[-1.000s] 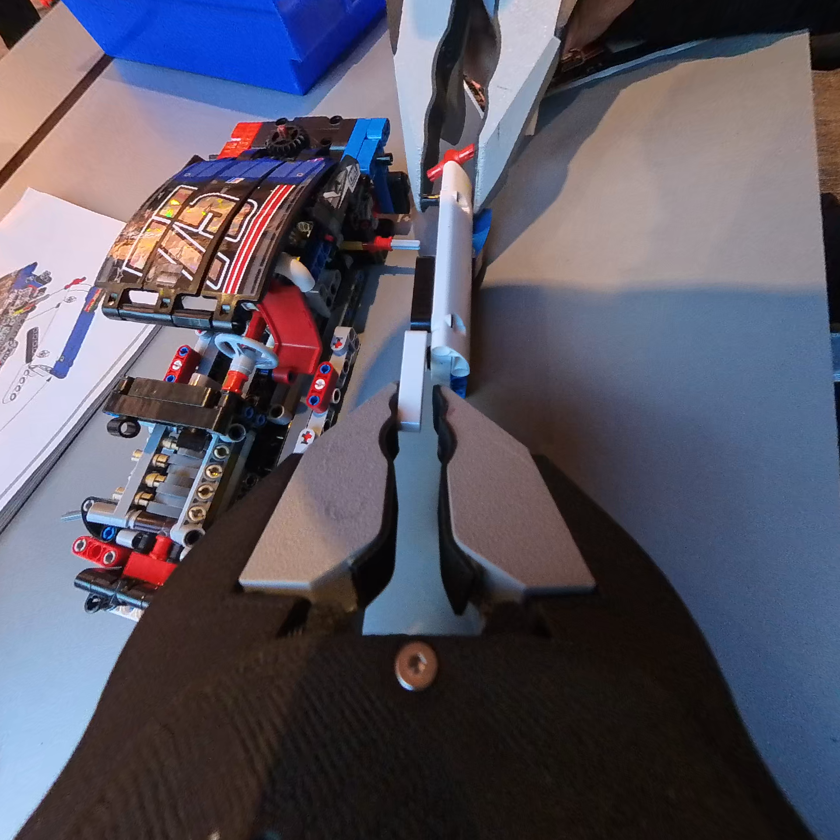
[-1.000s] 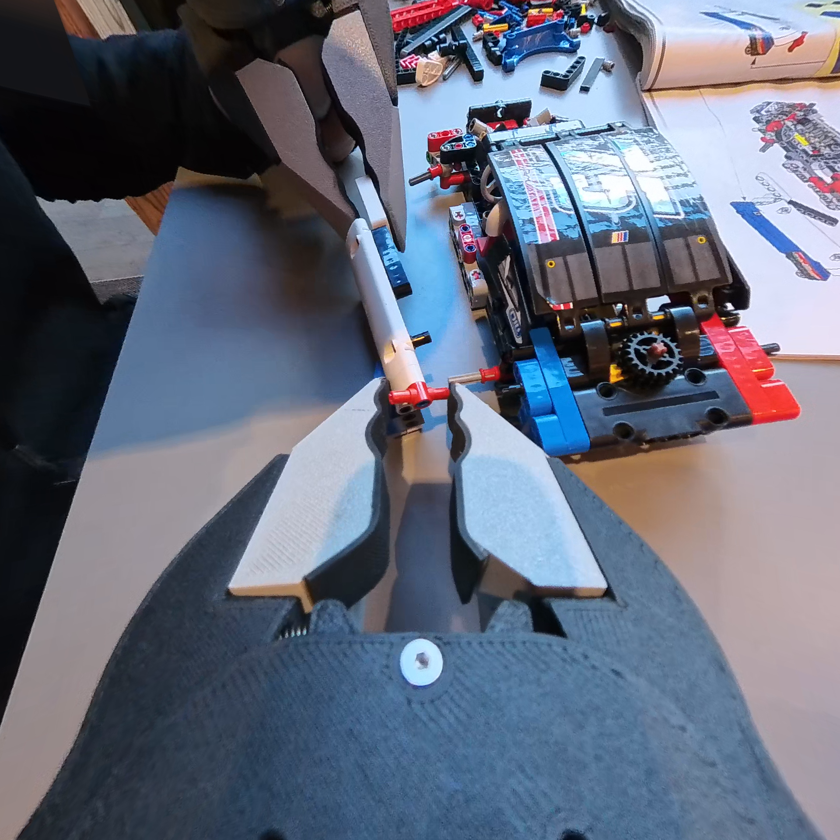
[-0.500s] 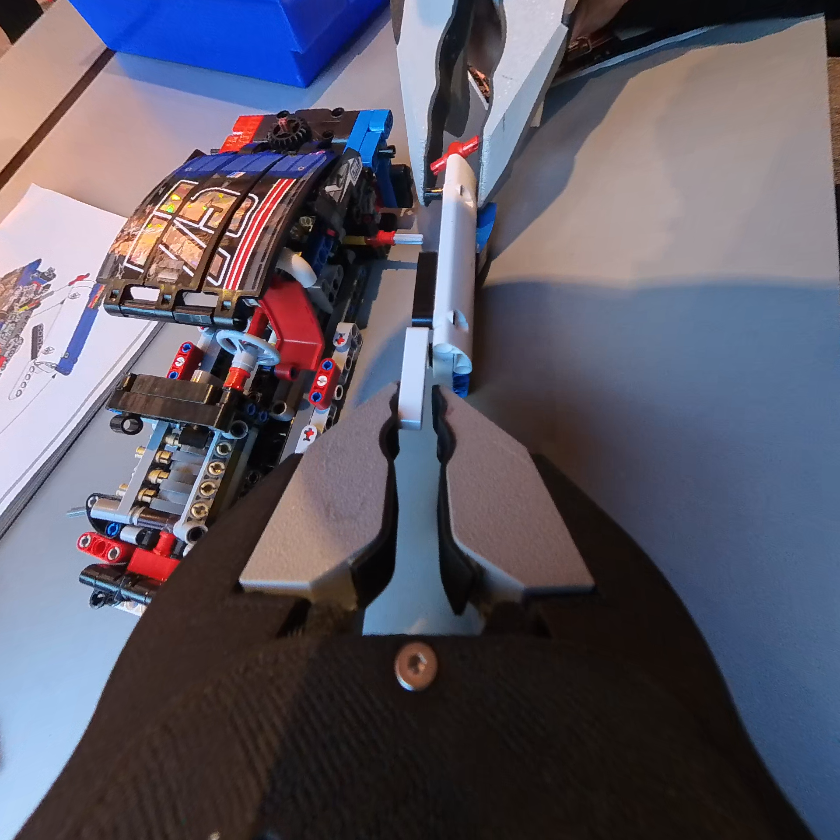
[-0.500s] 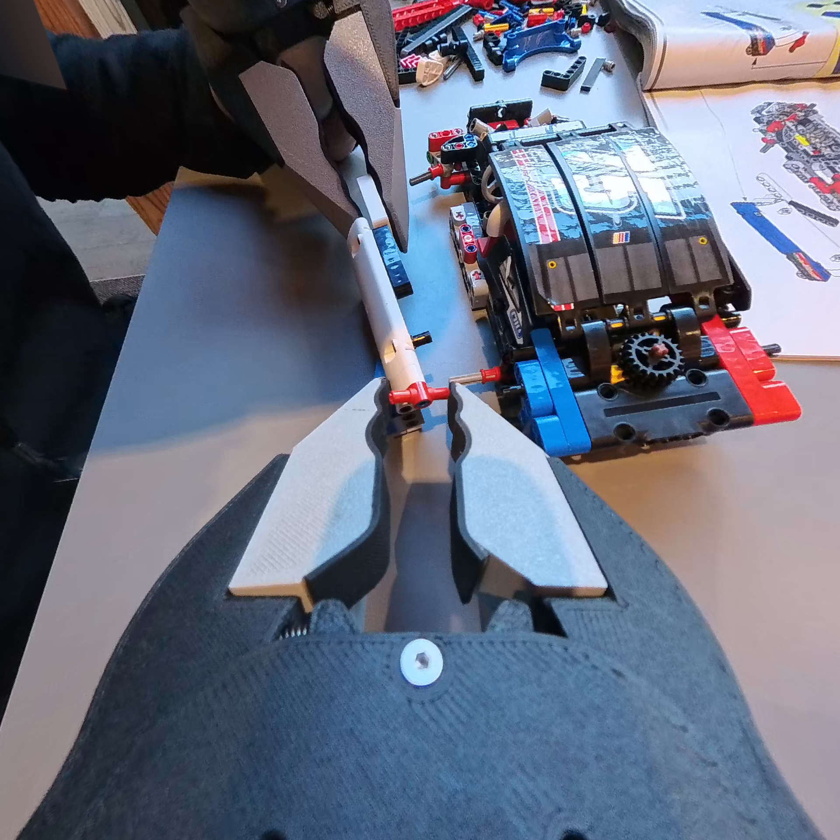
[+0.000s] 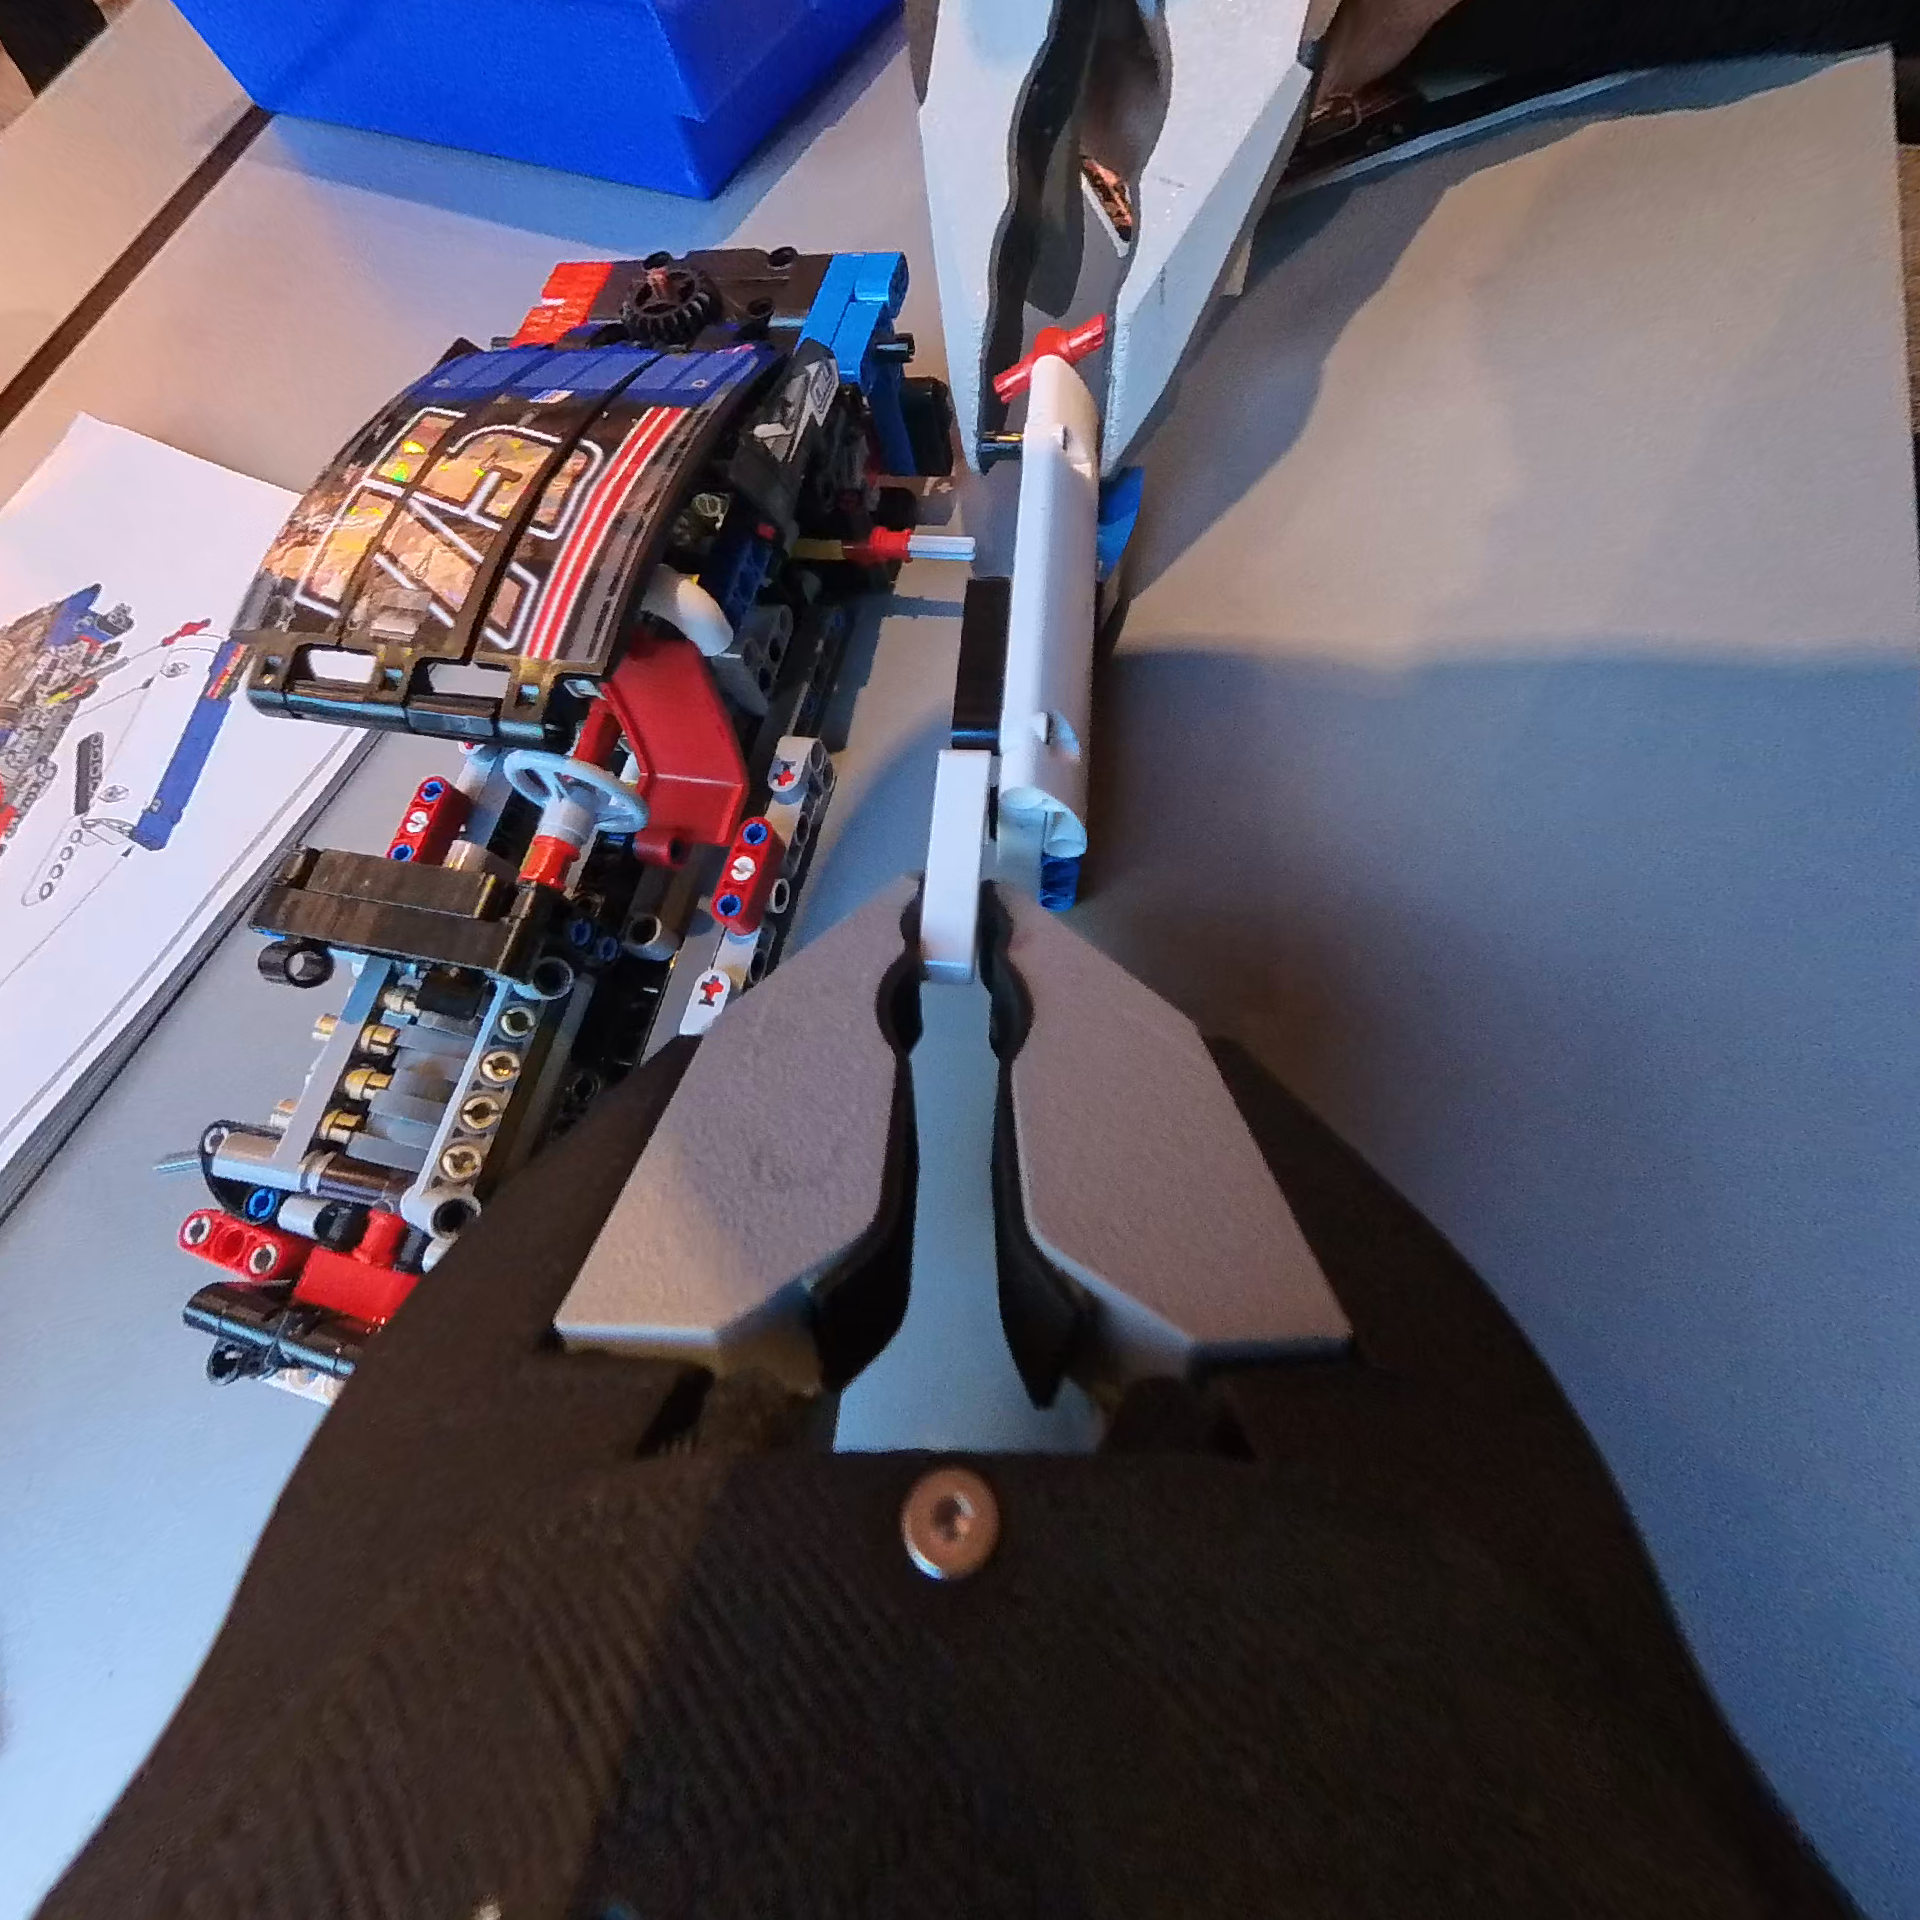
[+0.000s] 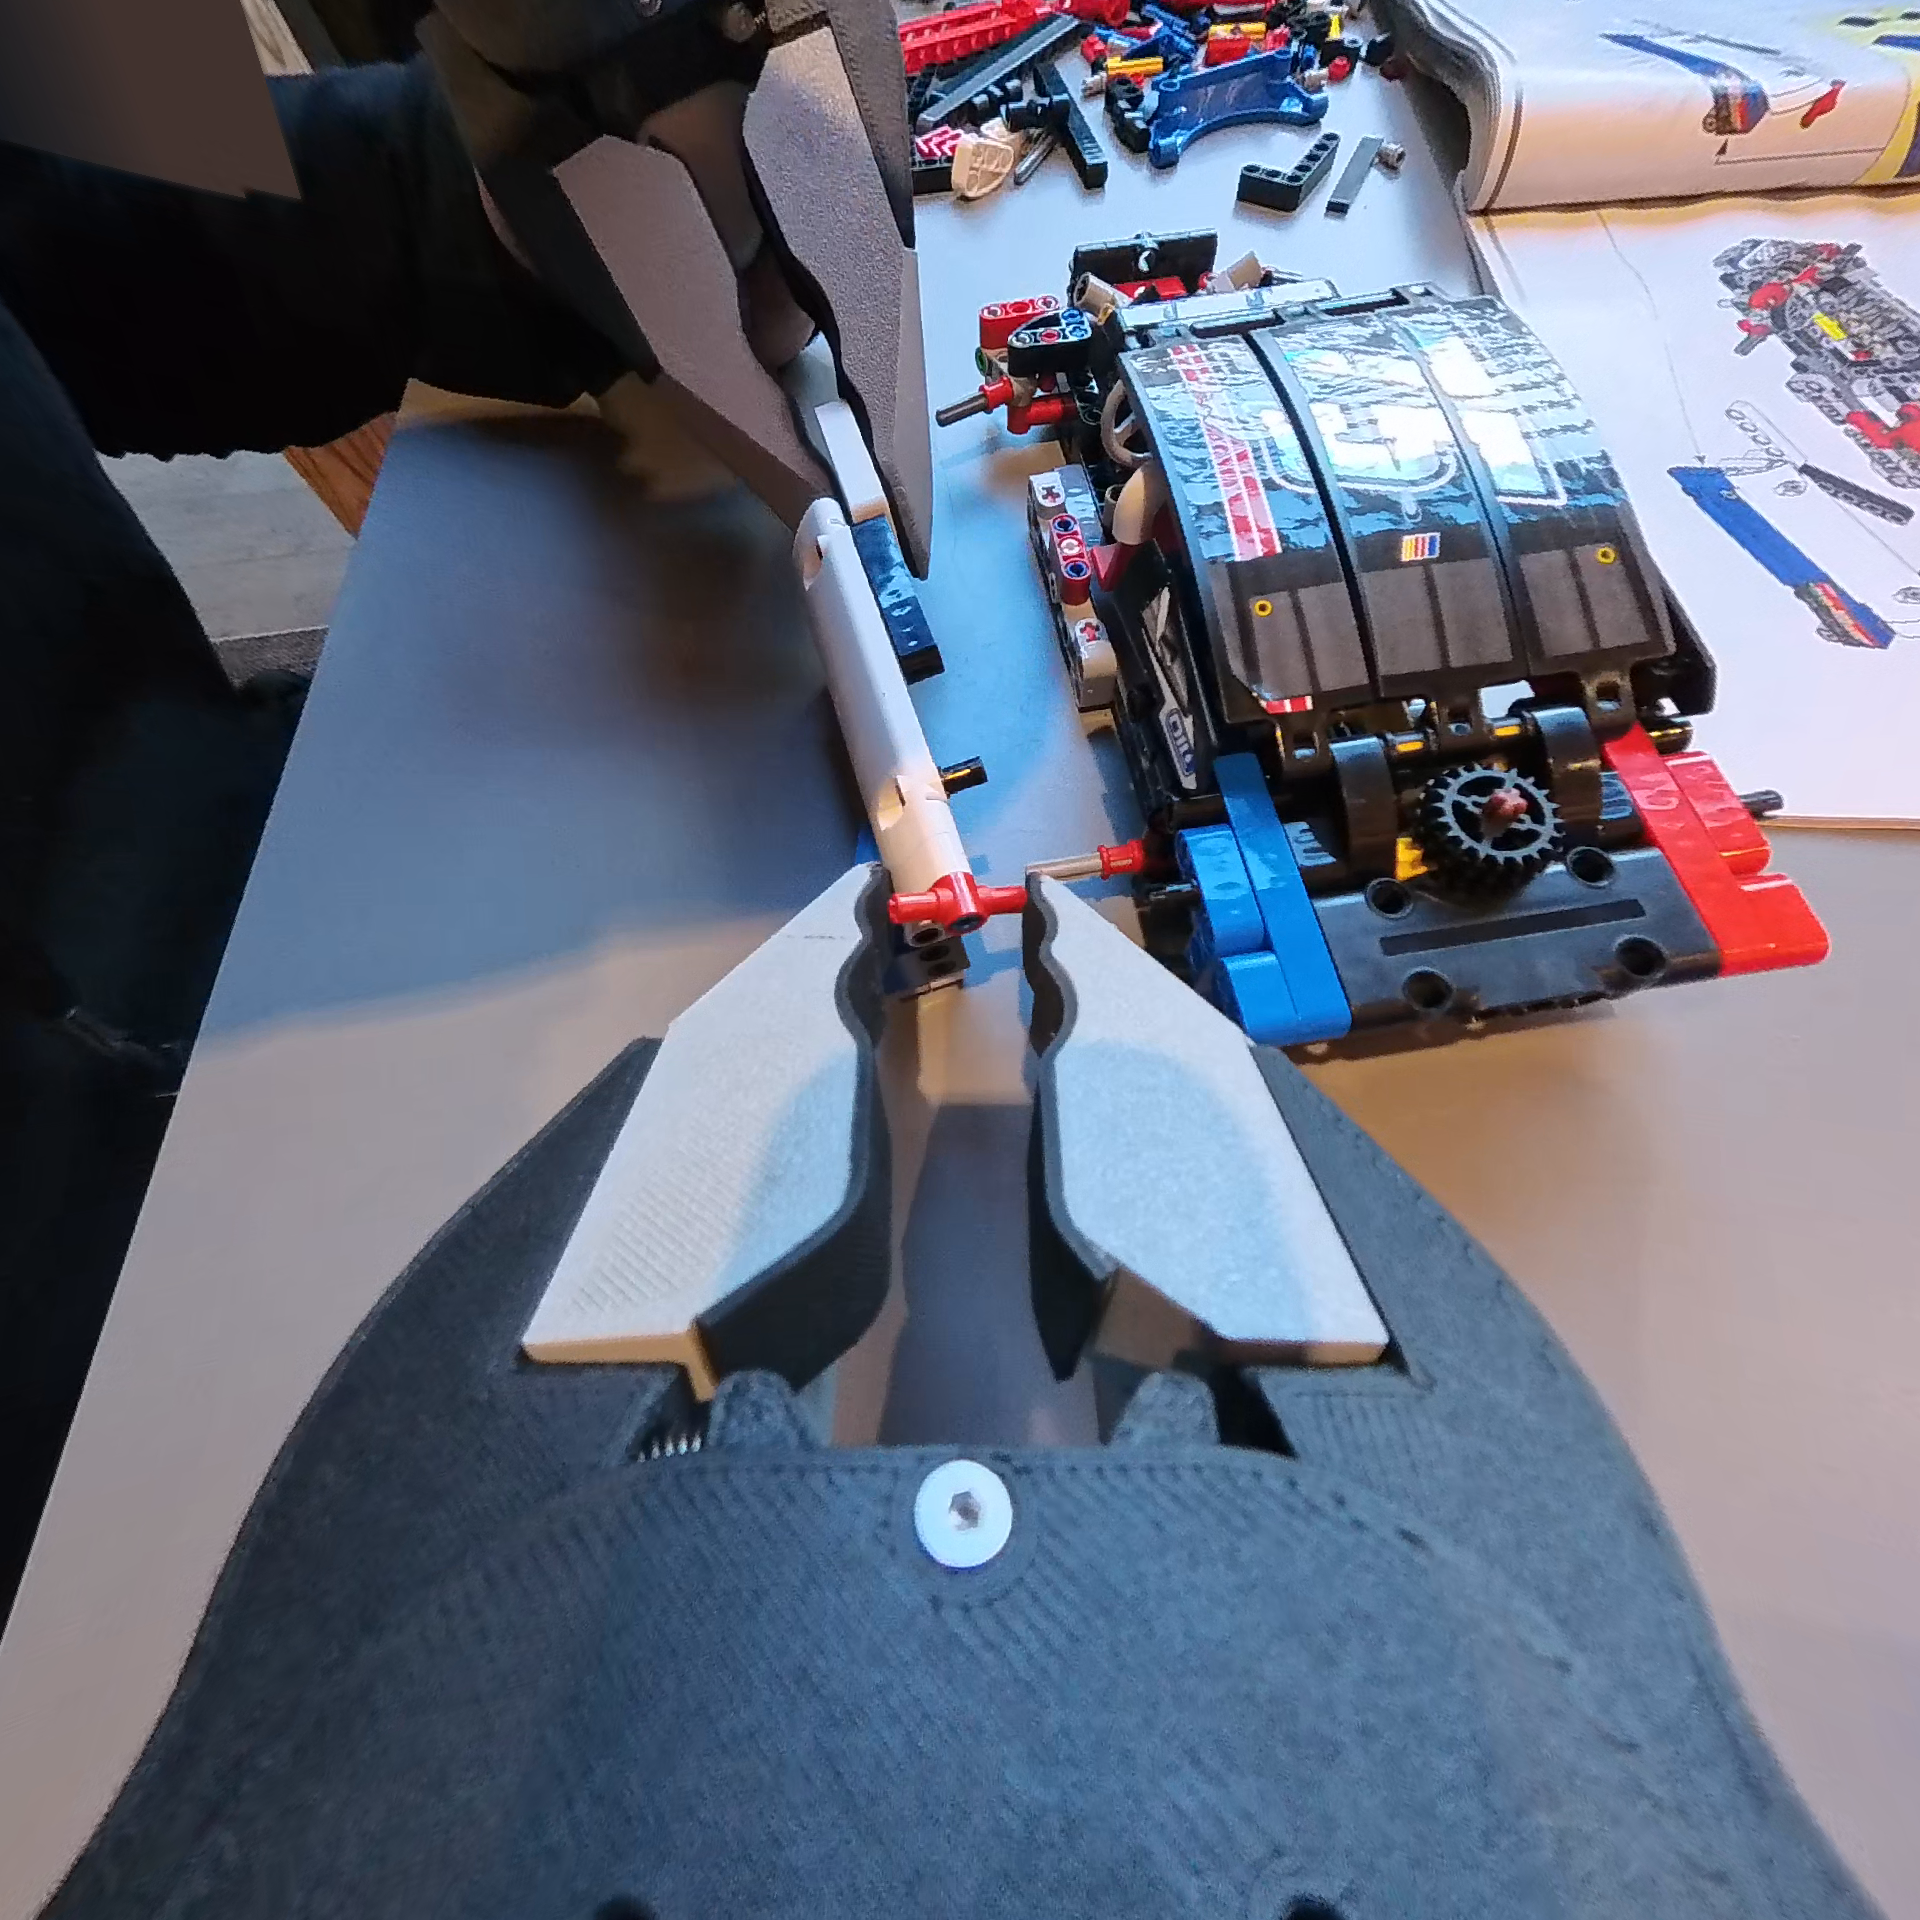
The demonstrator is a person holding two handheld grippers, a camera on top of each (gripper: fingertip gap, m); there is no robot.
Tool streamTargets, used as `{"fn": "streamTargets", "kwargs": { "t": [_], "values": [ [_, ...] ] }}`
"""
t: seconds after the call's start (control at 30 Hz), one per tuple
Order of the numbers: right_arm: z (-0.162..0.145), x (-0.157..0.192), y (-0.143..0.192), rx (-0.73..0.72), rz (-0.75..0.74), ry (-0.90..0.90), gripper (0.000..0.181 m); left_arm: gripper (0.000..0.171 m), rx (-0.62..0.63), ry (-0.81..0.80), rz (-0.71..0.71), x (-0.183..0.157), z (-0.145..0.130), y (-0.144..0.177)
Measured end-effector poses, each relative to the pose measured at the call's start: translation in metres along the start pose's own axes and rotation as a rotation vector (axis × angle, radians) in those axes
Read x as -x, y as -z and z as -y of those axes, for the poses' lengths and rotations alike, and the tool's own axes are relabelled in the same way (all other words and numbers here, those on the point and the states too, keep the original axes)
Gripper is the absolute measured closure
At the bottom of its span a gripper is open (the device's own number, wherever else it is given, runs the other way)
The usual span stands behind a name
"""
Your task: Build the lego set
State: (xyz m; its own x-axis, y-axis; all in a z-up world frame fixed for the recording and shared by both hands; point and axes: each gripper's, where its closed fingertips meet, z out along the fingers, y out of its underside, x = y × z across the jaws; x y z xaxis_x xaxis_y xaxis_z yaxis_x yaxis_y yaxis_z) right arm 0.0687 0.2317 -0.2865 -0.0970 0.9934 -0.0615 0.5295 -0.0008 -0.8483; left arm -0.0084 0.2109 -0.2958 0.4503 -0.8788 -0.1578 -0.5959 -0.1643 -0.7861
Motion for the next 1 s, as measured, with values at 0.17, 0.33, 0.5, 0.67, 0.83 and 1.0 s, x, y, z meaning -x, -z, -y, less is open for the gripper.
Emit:
{"fn": "streamTargets", "kwargs": {
  "t": [0.17,0.33,0.5,0.67,0.83,1.0],
  "values": [
    [0.0002,-0.0017,0.0003,-0.001,-0.015,-0.002,0.159,0.166,-0.019,0.035,0.0,0.0034,0.002,0.0019],
    [0.0006,-0.0023,0.0,-0.001,-0.024,-0.007,0.159,0.163,-0.043,0.051,0.009,0.0059,0.0043,0.005],
    [0.0004,-0.0042,0.0008,-0.004,-0.028,-0.03,0.159,0.151,-0.05,0.023,-0.002,0.0015,0.0051,0.0058],
    [0.0007,-0.0046,0.0,-0.003,-0.038,-0.036,0.159,0.146,0.008,0.039,-0.017,0.0009,-0.0019,0.0004],
    [0.0013,-0.0043,-0.0012,-0.003,-0.04,-0.046,0.159,0.15,-0.001,0.051,-0.007,0.0034,-0.0011,0.0013],
    [0.0016,-0.0043,-0.0019,-0.003,-0.042,-0.053,0.159,0.152,-0.025,0.062,0.0,0.0055,0.0016,0.0038]
  ]
}}
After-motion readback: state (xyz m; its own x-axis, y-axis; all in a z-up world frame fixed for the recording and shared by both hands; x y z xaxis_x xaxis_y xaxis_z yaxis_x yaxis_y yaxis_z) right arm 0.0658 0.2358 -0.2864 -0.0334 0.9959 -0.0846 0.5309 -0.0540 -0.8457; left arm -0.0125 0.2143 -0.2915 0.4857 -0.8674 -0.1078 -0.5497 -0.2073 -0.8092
